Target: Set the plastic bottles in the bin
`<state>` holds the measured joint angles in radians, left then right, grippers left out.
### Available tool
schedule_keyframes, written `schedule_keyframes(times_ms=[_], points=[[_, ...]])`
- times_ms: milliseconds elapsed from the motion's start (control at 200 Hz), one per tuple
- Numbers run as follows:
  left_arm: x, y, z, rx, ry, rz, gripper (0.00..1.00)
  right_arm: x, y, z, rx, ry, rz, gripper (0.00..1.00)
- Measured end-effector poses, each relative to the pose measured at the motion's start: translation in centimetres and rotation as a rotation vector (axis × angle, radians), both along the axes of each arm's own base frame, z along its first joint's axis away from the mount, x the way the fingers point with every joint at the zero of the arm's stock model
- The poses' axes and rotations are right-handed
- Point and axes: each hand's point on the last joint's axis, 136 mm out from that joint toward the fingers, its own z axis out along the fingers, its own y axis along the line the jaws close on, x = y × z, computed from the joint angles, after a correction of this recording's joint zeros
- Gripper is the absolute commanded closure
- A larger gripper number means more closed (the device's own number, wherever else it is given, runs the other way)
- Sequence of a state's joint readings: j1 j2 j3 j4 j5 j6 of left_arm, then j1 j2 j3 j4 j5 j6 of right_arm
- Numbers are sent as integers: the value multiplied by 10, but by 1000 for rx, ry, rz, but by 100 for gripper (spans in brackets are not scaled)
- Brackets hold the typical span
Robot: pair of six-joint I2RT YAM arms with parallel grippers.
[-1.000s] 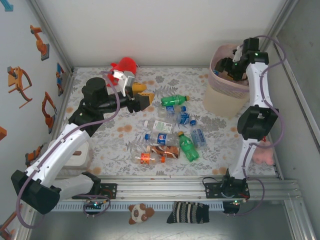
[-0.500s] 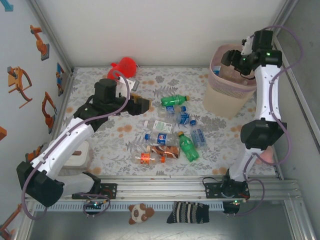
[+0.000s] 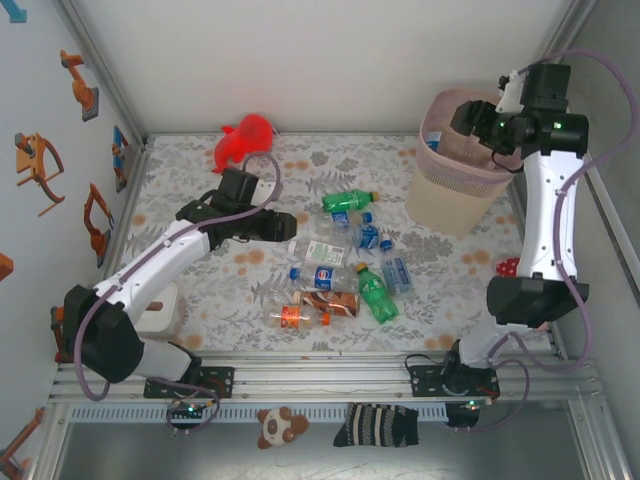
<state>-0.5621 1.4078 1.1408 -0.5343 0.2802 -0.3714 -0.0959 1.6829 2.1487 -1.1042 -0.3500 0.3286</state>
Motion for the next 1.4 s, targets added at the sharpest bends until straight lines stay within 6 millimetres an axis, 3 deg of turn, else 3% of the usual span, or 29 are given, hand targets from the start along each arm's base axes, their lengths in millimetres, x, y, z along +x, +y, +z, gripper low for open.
schedule_keyframes(times_ms=[205,320,461,636,826,941,1107,1402], points=[[-21,12,-46,2,197,144,43,-11,1,-8,11,18,-7,29],[-42,14,-55,-4,241,126,39,-17,2,-10,11,21,-6,29],[-66,8,-30,-26,179,-50,39,-24,3,-8,10,15,-5,29],[-81,6,9,3,-12,-325,39,-26,3,-4,8,1,-5,29],[-101,10,12,104,-181,-595,36,-29,3,-1,2,-12,-1,29],[-115,12,-6,200,-224,-762,31,-32,4,2,-6,-22,4,29],[-136,25,-51,376,-194,-975,23,-35,3,5,-16,-34,8,29],[-147,41,-107,581,-130,-1146,17,-36,3,7,-26,-42,9,29]])
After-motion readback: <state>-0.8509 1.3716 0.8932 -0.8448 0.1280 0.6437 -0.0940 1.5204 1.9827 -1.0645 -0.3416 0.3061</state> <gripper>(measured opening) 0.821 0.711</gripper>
